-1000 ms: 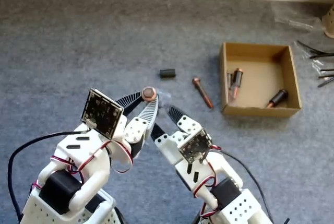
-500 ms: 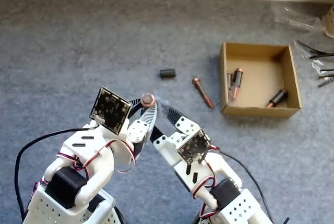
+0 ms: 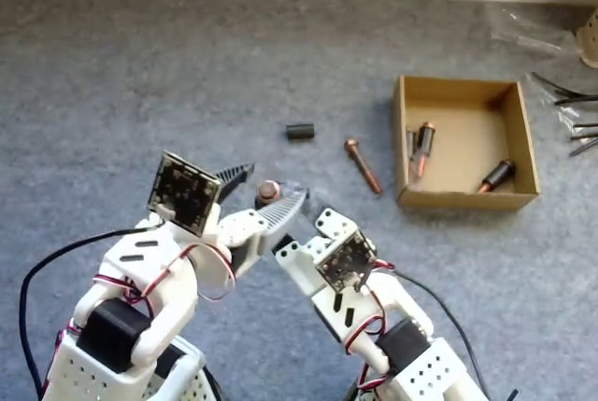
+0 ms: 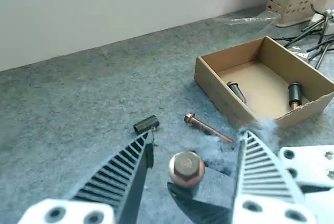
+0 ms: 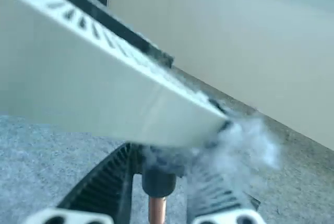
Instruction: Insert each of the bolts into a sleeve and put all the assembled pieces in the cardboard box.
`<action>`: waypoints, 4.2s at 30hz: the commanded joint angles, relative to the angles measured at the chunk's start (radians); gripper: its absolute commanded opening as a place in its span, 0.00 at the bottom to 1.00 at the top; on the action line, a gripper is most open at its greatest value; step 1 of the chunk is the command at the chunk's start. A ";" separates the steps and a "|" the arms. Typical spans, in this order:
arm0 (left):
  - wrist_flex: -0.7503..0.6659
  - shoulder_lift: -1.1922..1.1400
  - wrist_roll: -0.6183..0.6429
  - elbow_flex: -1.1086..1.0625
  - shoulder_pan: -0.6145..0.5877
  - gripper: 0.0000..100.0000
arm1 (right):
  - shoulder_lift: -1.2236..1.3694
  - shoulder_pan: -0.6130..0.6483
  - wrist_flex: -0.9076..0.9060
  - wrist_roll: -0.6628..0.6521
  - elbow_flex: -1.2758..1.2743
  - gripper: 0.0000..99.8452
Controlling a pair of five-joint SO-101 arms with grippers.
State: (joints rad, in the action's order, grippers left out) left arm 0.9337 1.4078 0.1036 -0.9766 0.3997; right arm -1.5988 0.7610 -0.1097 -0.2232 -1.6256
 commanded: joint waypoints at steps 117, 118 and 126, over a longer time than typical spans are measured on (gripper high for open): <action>-0.121 -0.797 -0.132 0.097 -0.377 0.25 | 2.238 -0.878 -0.921 -0.074 2.068 0.03; -0.121 -0.797 -0.132 0.097 -0.377 0.25 | 2.246 -0.877 -0.934 -0.083 2.068 0.06; -0.121 -0.797 -0.133 0.097 -0.377 0.25 | 2.249 -0.878 -0.941 -0.086 2.069 0.21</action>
State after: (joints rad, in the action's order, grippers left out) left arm 0.8293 0.6099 -0.0253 -0.8861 0.0269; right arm 0.6720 -0.1304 -1.0457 -0.2923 0.3982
